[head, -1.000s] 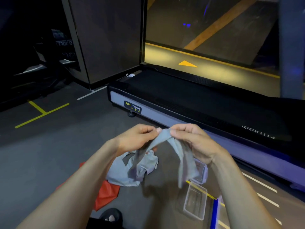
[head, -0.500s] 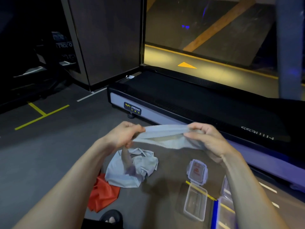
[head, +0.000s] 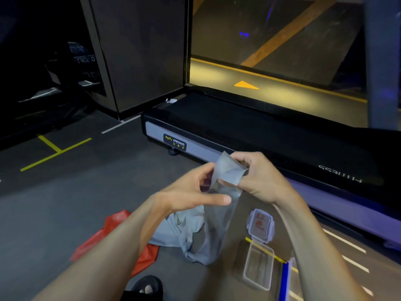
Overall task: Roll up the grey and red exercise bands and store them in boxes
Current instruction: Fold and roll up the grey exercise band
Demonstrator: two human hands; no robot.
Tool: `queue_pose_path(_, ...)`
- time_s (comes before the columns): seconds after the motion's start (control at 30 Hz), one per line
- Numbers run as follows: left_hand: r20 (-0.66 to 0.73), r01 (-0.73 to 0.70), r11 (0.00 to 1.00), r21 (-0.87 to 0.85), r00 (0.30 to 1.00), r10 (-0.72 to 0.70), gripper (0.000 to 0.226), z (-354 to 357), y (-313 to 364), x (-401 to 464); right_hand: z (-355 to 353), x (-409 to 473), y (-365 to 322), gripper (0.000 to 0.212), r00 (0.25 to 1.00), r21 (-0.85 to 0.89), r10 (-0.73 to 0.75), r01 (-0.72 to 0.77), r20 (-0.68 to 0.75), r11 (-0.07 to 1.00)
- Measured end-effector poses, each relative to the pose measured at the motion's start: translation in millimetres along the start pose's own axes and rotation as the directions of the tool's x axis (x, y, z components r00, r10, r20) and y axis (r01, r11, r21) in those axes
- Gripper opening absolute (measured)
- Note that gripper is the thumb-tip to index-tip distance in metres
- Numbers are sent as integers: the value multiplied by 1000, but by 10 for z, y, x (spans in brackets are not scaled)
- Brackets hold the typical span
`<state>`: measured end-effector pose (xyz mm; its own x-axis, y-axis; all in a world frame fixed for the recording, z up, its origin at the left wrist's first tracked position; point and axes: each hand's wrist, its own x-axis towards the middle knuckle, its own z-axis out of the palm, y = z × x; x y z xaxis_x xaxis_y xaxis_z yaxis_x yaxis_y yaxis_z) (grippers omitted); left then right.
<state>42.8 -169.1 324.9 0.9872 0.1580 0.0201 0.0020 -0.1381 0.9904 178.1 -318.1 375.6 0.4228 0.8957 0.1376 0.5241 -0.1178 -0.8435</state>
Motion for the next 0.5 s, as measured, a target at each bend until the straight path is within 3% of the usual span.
queue_pose_path(0.07, -129, -77, 996, 51, 988, 83, 32, 19, 16, 37, -3, 14, 17, 19, 998, -46, 15, -18, -65, 999)
queue_pose_path(0.17, -228, -117, 991, 64, 965, 129, 15, -21, -5, 50, -35, 14, 55, 21, 981, 18, 58, -56, -187, 998)
queue_pose_path(0.27, -235, -92, 996, 19, 968, 93, 14, -51, -7, 25, -60, -16, 85, 12, 971, 129, 60, -30, -233, 991)
queue_pose_path(0.5, -212, -78, 996, -33, 975, 69, 18, -49, 58, -13, 11, -35, 65, 7, 949, 59, -51, 73, -312, 996)
